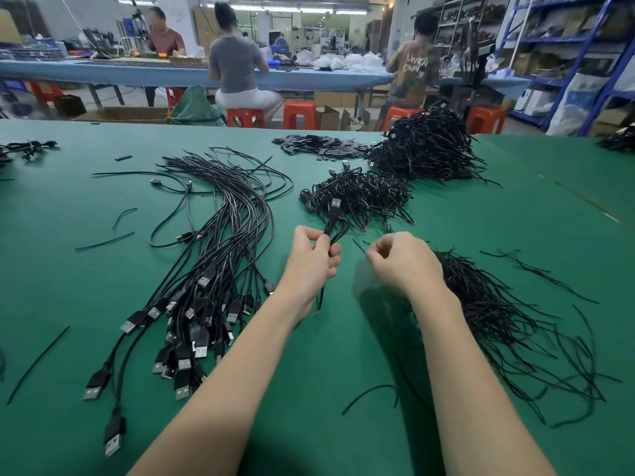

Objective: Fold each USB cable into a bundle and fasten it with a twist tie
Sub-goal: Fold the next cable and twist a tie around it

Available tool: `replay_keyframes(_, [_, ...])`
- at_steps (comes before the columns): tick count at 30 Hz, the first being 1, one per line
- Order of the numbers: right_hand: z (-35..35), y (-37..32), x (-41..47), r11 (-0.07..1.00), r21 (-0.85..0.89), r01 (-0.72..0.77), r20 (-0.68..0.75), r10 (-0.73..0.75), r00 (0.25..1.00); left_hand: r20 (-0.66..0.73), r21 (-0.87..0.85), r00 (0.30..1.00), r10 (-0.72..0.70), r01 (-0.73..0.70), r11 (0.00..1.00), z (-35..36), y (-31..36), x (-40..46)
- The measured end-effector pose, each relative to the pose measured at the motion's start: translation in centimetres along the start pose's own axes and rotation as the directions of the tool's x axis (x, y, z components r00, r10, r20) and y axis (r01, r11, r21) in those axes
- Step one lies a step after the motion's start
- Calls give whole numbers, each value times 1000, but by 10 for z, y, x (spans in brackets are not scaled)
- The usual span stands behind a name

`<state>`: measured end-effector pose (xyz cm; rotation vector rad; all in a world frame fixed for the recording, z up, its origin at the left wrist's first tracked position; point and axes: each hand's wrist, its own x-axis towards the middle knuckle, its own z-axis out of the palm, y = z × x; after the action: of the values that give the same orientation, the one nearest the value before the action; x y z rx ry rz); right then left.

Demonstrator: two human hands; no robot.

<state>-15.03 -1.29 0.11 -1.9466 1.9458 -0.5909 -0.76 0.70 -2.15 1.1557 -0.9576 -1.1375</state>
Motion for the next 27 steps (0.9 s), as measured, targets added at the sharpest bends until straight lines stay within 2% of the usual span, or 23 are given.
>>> replay_keyframes(3, [-10,-10,-1,903,374,213,-75,-200,977,-16,7,1000,5,-5,1000,-1,1,0])
replay_keyframes(5, [-13,-17,-4,821,497,281,-97,-270,958,-13,17,1000,11,-11,1000,-3,1,1])
replay_keyframes(8, [-4,-24,-7,803,500,325,-105,-316,943,-7,66,999,38,-38,997,-3,1,1])
replay_keyframes(13, [11,-25,-4,854,353,382,-182,-338,923,22,253,994,104,-106,962,-5,-2,2])
replay_keyframes(17, [13,-23,-2,854,336,396,-236,-331,914,70,238,995,68,-83,968,-6,6,4])
replay_keyframes(20, [14,-24,-2,842,370,392,-255,-314,915,84,299,993,82,-104,948,-8,7,5])
replay_keyframes(23, [13,-24,-3,793,526,308,-149,-270,951,13,279,993,120,-119,953,-9,5,4])
replay_keyframes(25, [9,-21,-5,641,757,129,9,-208,978,-27,178,993,115,-109,978,-9,6,5])
replay_keyframes(27, [3,-16,-5,462,884,-67,156,-157,975,-26,76,995,94,-91,993,-10,7,6])
